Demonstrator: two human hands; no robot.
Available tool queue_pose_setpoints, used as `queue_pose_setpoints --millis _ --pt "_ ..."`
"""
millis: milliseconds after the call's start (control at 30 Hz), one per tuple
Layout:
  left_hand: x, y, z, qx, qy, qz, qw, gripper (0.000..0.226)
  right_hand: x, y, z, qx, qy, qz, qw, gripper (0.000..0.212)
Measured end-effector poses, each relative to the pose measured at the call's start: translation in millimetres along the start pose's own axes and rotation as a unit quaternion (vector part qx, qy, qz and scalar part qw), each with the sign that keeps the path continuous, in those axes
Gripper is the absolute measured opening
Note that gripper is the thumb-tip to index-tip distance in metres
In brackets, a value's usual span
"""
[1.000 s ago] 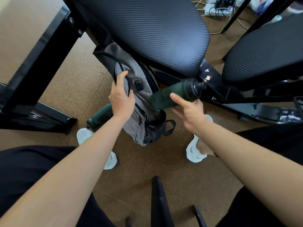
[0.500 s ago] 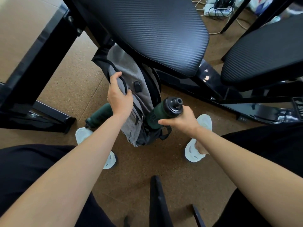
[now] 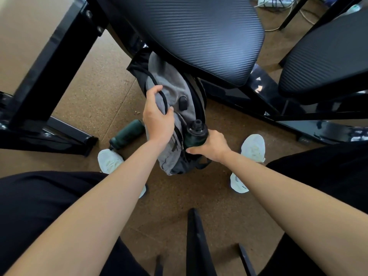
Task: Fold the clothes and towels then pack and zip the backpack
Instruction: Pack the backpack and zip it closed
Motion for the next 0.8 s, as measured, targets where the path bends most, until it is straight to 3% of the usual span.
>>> queue_pose_setpoints --millis 100,200,300,400,567,800 --pt "-6.0 0.0 1.3 0.002 0.005 -0.013 1.000 0.057 3.9 6.2 1.9 -0.047 -0.017 -0.007 0.999 0.091" --pt "-5.4 0.7 2.5 0.002 -0.001 -0.018 1.000 0.058 7.1 7.9 3.4 0.013 -0.099 -0.004 0.995 0.113" --pt "-4.6 3.0 1.7 0.007 0.003 -0.019 1.000 0.059 3.4 9.5 -0.2 0.118 -0.055 -0.024 0.991 0.108" --pt "-5.9 3.2 1.4 0.005 0.010 -0.022 1.000 0.059 3.3 24.0 -3.9 0.143 0.002 0.031 0.989 0.102" --pt "-4.9 2.7 -0.9 -0.015 0.034 -0.022 0.999 0.060 6.2 35.1 -7.5 0.048 0.046 0.028 0.997 0.068" --pt "-8.2 1.7 -1.3 -0.033 0.055 -0.015 0.998 0.059 -2.4 3.7 -11.1 -0.098 -0.021 0.044 0.994 0.077"
Point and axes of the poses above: each hand's wrist, its own x-axis towards the middle knuckle, its own y-axis out of the back of the hand, z = x × y, the point moved 1 cm from there along x, towards the middle knuckle, and after that the axes turned 2 degrees about z, right-handed, at the moved point
